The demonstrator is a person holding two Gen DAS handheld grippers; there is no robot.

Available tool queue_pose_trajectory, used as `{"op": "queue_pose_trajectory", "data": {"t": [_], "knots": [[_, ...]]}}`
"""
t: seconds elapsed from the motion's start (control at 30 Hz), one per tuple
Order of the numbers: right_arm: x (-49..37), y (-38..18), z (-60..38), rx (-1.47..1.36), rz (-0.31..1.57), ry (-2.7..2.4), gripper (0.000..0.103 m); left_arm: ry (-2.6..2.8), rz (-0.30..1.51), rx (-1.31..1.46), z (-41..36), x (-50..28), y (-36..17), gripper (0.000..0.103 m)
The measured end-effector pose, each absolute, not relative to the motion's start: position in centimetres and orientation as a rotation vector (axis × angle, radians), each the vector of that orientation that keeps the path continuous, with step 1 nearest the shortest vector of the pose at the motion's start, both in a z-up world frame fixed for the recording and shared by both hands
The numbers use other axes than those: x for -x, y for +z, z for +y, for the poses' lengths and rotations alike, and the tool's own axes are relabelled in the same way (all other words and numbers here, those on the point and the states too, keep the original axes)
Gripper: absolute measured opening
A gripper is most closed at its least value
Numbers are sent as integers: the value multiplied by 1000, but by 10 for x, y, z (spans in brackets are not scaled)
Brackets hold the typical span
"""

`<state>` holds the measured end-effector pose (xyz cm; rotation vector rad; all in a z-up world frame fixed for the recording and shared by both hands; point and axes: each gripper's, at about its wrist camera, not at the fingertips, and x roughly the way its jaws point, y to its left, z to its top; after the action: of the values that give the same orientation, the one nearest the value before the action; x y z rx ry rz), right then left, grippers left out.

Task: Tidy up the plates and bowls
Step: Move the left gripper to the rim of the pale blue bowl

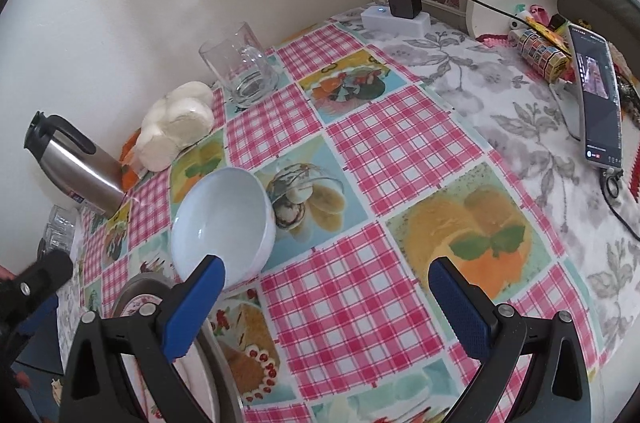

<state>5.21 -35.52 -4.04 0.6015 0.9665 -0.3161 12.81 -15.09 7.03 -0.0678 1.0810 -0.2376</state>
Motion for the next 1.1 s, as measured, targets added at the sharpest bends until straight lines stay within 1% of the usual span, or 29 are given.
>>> {"op": "queue_pose_trajectory", "data": {"t": [0.27, 0.63, 0.73, 0.8, 0.87, 0.9, 0.97, 1.0, 1.1], "knots": [[-58, -56, -368, -620, 986, -304, 101, -224, 1105, -9, -187, -138, 55, 97], [-69, -70, -371, -649, 1004, -265, 95, -175, 1162, -31, -205, -158, 31, 97], [-73, -73, -368, -652, 1008, -252, 92, -135, 1168, -61, -209, -165, 26, 97], [-77, -75, -366, -650, 1011, -238, 87, -117, 1183, -66, -210, -170, 22, 97], [-82, -79, -364, -648, 1022, -227, 83, -79, 1205, -76, -208, -177, 16, 97], [-84, -81, -363, -651, 1027, -225, 81, -60, 1213, -82, -207, -180, 13, 95], [-87, -82, -363, -660, 1025, -227, 78, -36, 1230, -87, -205, -186, 6, 86], [-90, -83, -362, -655, 1032, -225, 73, -33, 1243, -87, -205, -188, 3, 80], [-96, -86, -360, -648, 1043, -224, 66, -33, 1278, -88, -206, -194, -8, 79]]}}
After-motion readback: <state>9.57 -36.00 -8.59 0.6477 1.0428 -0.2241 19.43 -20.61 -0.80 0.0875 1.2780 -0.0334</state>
